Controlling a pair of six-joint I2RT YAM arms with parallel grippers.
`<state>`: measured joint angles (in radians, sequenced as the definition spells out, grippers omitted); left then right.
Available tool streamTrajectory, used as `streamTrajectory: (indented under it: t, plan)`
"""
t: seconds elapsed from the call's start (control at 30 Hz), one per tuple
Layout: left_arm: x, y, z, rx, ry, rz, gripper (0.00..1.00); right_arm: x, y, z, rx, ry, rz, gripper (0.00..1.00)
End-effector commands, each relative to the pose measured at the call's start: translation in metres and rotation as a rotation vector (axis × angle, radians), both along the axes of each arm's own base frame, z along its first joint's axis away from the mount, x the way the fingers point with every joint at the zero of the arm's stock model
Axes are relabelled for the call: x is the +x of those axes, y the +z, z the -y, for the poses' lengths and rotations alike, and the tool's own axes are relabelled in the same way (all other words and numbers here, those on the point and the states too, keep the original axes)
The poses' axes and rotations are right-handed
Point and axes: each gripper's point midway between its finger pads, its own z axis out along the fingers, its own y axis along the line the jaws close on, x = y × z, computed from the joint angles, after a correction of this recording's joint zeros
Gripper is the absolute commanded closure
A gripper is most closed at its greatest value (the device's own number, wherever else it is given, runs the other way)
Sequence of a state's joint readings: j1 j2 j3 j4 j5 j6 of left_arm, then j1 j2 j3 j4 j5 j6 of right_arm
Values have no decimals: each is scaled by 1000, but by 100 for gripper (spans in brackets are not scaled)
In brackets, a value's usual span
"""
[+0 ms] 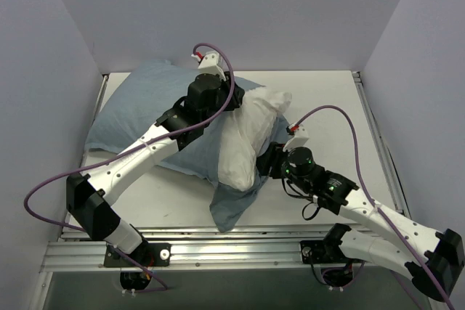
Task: Remove the pillowcase from the pillow
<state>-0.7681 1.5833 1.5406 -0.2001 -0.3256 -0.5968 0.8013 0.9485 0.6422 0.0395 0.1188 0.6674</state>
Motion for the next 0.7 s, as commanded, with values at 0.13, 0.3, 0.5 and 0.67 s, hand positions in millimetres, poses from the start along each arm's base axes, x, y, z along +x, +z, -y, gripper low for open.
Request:
streamTrajectory:
  t: [0.13, 0.3, 0.5, 0.67]
  plan:
    - [-44, 79, -28, -173, -58, 160, 35, 0, 42, 30, -46, -55, 148, 40]
    - [-65, 68, -70, -169, 25, 133, 13, 1, 73, 24, -93, 19, 202, 22]
    - [-79, -4, -153, -90, 233, -11, 4, -2, 88, -12, -82, 167, 252, 12]
    - [-89, -79, -199, -58, 345, -168, 4, 11, 56, -35, -179, 199, 187, 9]
